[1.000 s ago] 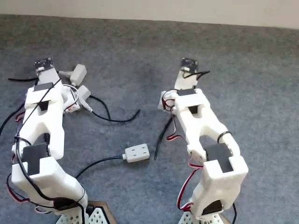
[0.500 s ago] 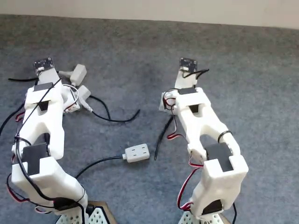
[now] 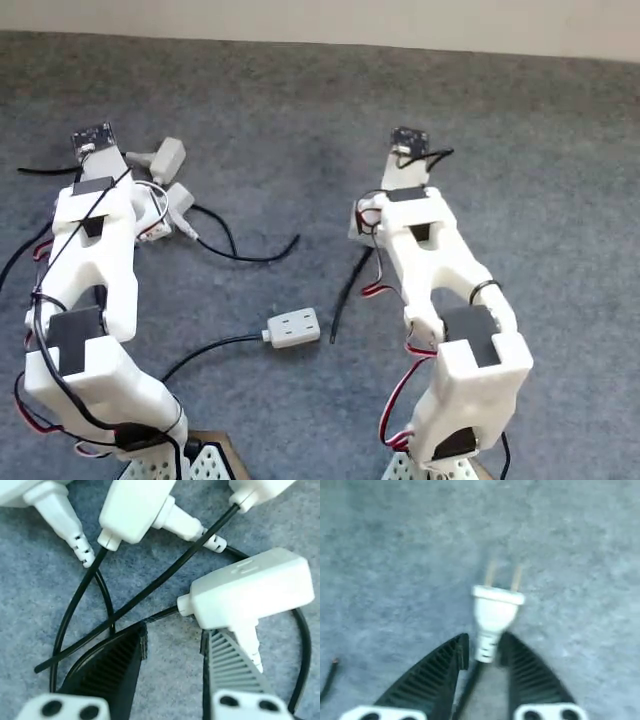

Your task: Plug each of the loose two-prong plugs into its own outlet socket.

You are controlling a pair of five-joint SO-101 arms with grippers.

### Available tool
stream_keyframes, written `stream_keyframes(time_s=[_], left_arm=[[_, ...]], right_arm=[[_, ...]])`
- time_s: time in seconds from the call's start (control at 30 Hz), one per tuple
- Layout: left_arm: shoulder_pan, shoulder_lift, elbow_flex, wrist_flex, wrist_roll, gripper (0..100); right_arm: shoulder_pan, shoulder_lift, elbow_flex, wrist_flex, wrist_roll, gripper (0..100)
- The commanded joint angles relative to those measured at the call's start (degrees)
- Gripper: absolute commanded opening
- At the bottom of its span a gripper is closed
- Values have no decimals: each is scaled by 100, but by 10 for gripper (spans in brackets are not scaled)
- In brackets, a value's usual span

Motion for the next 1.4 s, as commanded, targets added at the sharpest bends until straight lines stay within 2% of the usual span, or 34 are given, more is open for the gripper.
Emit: stream_keyframes(time_s=[0.0, 0.2, 0.3, 0.4, 0.47, 0.53, 0.57, 0.8, 1.0, 1.1, 1.37], left_arm=[[92, -31, -22, -53, -26, 193], [92, -31, -22, -53, -26, 193], [92, -31, -22, -53, -26, 193], [92, -31, -22, -53, -26, 193], [92, -31, -22, -53, -26, 193], [92, -31, -22, -53, -26, 193], [92, -31, -22, -53, -26, 193], [92, -31, -22, -53, -26, 193], [92, -31, -22, -53, -26, 193], [92, -31, -22, -53, -26, 193], [92, -31, -22, -53, -26, 193]], right_arm=[[-4, 13, -163, 101, 53, 15], [163, -4, -171, 119, 105, 14], [259, -13, -497, 664, 1433, 12], [277, 92, -1349, 1912, 2690, 12], [207, 268, -1921, 2782, 3815, 12], [40, 532, -2229, 3389, 4738, 12], [-31, 690, -2229, 3495, 4967, 12], [-127, 1297, -2229, 2695, 4431, 31], [-92, 1218, -2211, 2721, 4352, 195], [-48, 1165, -2026, 2677, 4114, 194], [-13, 1165, -1859, 2659, 4088, 173]])
